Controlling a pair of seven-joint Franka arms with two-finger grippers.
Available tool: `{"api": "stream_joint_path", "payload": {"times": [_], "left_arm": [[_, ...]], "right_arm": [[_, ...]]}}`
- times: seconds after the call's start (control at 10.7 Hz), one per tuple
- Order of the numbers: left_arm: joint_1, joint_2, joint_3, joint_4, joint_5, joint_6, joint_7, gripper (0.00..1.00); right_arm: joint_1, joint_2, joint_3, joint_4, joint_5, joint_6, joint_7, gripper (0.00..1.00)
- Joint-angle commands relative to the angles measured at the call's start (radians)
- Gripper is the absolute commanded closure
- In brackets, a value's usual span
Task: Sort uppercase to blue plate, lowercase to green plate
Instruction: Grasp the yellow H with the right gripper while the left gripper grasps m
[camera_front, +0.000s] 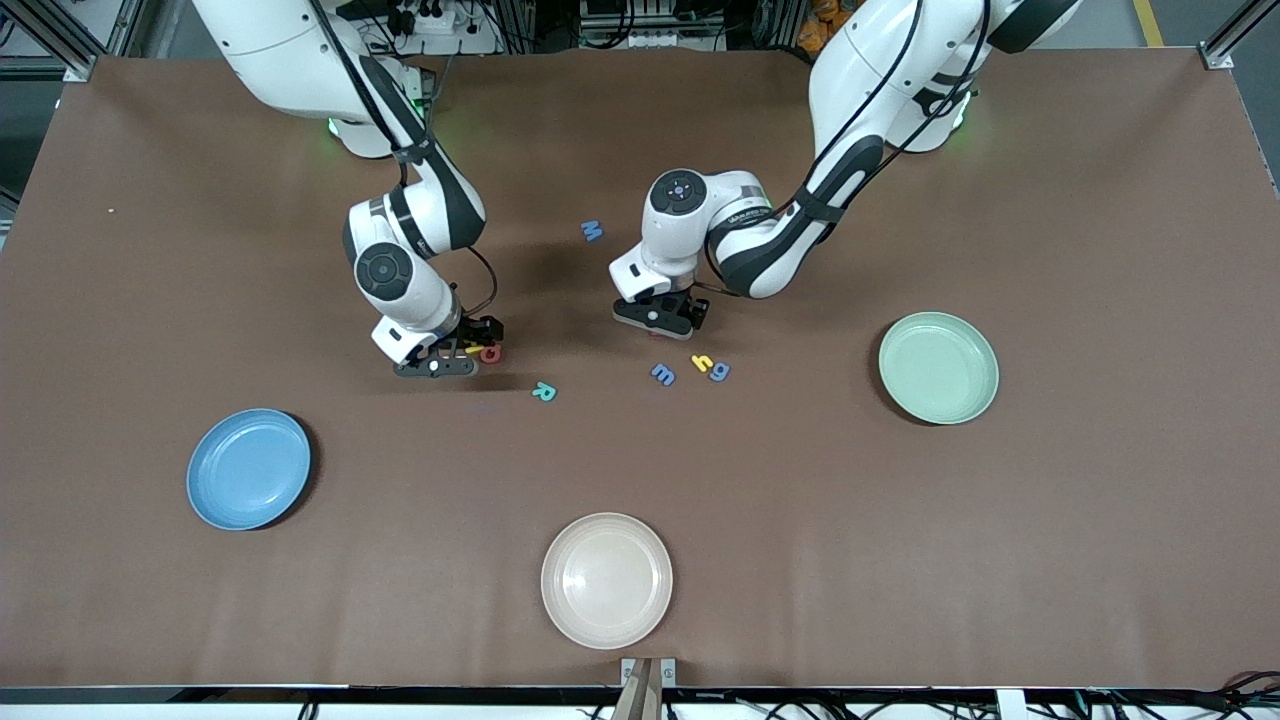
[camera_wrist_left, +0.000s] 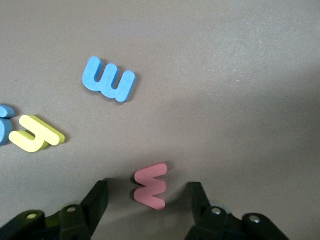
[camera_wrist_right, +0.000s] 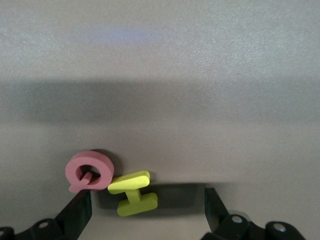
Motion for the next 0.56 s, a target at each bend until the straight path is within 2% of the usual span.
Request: {"api": "stream_joint_path", "payload": {"times": [0.0,0.47], "left_arm": [[0.007,-0.003,-0.001,-0.012,0.047,0.018,-0.034,0.30],[0.007,-0.003,0.001,-0.017,0.067,0.018,-0.034,0.43]], "right_arm": [[0.026,0.018,-0.007,-0.006,0.018,0.014,-0.004,0.00],[0.043,0.037,-0.008,-0.001,0.018,0.054,0.003,0.00]]}}
